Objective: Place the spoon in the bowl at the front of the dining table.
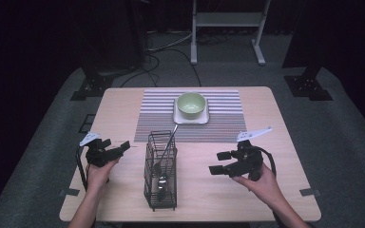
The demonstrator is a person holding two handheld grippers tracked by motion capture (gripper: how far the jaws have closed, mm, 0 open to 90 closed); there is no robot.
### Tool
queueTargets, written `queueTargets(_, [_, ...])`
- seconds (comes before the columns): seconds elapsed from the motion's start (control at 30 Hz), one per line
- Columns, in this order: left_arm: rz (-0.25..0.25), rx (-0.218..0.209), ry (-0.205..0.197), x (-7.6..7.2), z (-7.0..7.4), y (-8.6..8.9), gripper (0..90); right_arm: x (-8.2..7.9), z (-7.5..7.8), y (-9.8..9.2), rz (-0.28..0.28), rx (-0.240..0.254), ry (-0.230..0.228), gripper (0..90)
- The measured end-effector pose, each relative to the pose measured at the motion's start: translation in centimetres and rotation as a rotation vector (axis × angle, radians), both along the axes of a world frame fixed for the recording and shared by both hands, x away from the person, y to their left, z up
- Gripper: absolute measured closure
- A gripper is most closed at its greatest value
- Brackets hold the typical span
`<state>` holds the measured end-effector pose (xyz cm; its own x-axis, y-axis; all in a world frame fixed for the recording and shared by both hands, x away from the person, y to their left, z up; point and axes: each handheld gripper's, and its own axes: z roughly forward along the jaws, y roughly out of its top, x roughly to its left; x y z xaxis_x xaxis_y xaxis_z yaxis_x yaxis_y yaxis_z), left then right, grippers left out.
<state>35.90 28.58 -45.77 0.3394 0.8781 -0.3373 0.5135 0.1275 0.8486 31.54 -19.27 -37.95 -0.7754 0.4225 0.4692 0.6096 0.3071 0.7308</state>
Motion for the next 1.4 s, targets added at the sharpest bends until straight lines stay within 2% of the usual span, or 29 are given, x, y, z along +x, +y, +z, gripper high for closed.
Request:
queueTargets(0.47, [0.008,-0.013,-0.006,0.0,0.0,0.1,0.0,1.0,1.5,1.7,0.045,-0.001,0.050,17.4])
queueTargets(0.77, [0.007,-0.012,-0.004,0.0,0.0,0.1,0.0,1.0,3.2,4.1,0.106,-0.031,0.011,17.4])
queueTargets(0.93, [0.007,-0.011,-0.006,0.0,0.0,0.2,0.0,1.5,3.5,5.4,0.132,-0.045,0.025,17.5])
queueTargets(1.1, [0.012,-0.015,-0.004,0.0,0.0,0.3,0.0,1.8,3.6,6.2,0.147,-0.048,0.041,21.4])
queueTargets(1.33, [0.015,-0.016,-0.004,0.0,0.0,0.3,0.0,2.2,3.9,7.1,0.162,-0.060,0.031,23.7])
queueTargets(1.4, [0.016,-0.018,-0.005,0.0,0.0,0.3,0.0,2.4,4.1,7.6,0.168,-0.069,0.024,27.1])
